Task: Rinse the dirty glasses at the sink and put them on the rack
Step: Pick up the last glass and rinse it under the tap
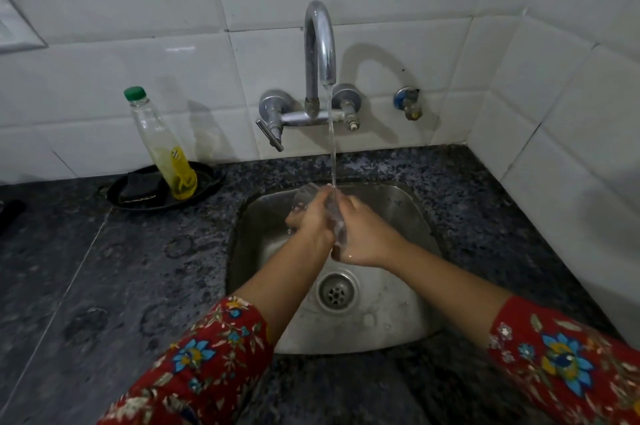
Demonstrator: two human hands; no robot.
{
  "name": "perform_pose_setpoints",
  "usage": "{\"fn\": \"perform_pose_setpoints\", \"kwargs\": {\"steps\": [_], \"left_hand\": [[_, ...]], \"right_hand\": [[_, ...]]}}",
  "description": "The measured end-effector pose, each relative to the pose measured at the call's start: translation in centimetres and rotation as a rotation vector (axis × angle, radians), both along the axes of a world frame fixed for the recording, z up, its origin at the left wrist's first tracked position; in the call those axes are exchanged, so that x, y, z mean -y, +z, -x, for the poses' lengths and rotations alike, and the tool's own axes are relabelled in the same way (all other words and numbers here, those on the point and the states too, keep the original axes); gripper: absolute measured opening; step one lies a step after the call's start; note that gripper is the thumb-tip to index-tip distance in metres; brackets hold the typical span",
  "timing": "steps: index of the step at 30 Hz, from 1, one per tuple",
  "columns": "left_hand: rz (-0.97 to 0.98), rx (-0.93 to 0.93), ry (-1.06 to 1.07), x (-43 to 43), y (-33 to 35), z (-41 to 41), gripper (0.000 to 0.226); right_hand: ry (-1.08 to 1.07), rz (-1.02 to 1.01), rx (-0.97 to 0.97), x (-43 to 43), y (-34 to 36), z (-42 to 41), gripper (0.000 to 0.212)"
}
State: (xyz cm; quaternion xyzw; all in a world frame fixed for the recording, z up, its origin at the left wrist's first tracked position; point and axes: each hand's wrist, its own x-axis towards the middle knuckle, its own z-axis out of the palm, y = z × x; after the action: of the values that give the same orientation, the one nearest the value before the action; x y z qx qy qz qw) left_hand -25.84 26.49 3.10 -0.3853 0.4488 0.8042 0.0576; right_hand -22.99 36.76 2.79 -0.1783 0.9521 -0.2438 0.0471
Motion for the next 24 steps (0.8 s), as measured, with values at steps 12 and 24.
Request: {"fn": "perform_pose_setpoints", "kwargs": {"steps": [12,24], "left_hand": [[-0.17,-0.183,-0.457,3.6,-0.7,0.0,0.027],[-0.016,-0.335,-0.655,3.5,-0.7,0.2,0.023]], "right_hand": [[-0.309,0.578,0.886,2.6,3.2,2.4,0.006],[-0.243,0.79,0.849,0.4,0.1,0.2,0.024]]}}
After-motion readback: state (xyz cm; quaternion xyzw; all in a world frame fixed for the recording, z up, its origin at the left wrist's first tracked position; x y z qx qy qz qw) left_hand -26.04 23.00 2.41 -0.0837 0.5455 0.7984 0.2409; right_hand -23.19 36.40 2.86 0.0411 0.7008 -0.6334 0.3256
